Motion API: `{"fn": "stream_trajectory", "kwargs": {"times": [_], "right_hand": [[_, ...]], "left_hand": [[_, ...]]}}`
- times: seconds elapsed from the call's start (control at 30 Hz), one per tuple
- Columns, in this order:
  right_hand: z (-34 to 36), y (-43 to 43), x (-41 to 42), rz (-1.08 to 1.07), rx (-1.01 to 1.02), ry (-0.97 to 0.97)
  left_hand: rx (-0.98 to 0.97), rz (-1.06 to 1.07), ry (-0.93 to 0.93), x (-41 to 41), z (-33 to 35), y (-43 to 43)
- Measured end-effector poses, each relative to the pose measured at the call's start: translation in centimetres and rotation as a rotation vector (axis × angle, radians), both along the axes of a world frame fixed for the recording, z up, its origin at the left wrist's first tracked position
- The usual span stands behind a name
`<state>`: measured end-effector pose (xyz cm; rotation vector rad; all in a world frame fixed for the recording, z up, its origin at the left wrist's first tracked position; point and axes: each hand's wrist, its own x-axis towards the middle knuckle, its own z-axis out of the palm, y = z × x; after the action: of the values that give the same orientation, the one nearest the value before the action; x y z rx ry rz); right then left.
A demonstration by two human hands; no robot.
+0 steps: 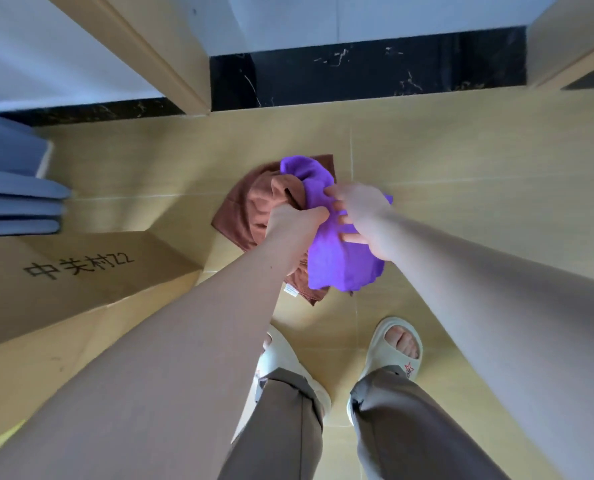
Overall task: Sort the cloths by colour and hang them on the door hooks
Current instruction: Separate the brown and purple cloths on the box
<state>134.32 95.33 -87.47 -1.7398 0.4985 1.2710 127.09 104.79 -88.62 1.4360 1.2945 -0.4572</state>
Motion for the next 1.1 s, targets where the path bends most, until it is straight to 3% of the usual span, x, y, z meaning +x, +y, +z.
{"fn": "stream_trajectory", "kwargs": {"times": [0.23,0.43,0.6,0.8,1.1], "right_hand": [[7.1,-1.1,1.1,0.066,-0.001,-0.122],[14.5,-2.1,2.1,0.357,-0.076,-0.335],[20.3,-2.8,3.5,0.481,-0.112,-0.546],[26.5,-3.3,5.1,0.866,-0.115,-0.772],[38.4,-0.7,5.8,0.881,-0.078,-0.752]], "left_hand": [[0.03,-0.146,-0.056,0.9,8.4,-0.2],[0.052,-0.308,-0.092,1.8,16.8,0.8],[0.066,-0.573,-0.122,3.3,24.0,2.1],[0.231,-0.927,-0.168,4.7,31.9,3.2],[0.474,-0.897,-0.182,5.3,43.6,6.0]]}}
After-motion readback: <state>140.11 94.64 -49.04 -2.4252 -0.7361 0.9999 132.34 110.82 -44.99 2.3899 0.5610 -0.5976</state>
